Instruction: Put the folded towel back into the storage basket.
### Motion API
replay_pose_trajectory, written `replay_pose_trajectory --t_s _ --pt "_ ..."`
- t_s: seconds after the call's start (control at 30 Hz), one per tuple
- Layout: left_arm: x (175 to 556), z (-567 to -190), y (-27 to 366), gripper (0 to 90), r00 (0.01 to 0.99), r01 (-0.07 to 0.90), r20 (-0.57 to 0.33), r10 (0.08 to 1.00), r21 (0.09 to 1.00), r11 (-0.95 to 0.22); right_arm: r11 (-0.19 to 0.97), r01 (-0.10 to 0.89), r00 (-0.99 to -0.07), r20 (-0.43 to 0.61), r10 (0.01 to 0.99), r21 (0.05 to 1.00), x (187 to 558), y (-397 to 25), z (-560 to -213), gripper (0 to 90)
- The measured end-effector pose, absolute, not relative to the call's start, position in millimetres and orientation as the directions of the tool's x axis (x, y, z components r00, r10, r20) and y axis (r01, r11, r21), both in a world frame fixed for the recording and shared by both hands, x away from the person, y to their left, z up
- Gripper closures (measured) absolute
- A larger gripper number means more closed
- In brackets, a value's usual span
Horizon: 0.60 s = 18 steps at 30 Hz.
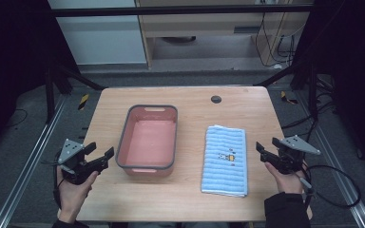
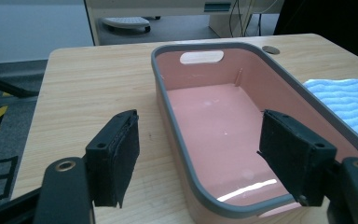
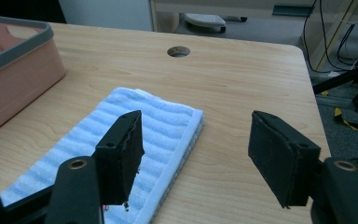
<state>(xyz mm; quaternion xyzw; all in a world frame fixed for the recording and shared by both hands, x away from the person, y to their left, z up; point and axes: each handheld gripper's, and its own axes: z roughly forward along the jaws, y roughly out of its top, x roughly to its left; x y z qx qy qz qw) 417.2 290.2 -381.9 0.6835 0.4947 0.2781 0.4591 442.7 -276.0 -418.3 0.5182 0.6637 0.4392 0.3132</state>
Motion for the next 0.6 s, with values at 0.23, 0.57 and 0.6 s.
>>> replay_pose_trajectory --t_s 0.23,0.57,0.6 --pt "419 -379 273 27.1 0.385 0.413 -0.071 0.92 0.905 -0.103 0.08 0.406 -0.273 0.037 0.961 0.911 444 -276 -414 35.9" --pt "429 -373 237 26.3 0.433 0.392 -0.053 0.9 0.91 -0.135 0.105 0.402 -0.279 0.012 0.96 0.91 451 -270 -406 39.5" --pt "430 -374 232 26.3 0.442 0.387 -0.052 0.896 0.912 -0.138 0.108 0.398 -0.278 0.008 0.961 0.911 452 -270 -406 39.3"
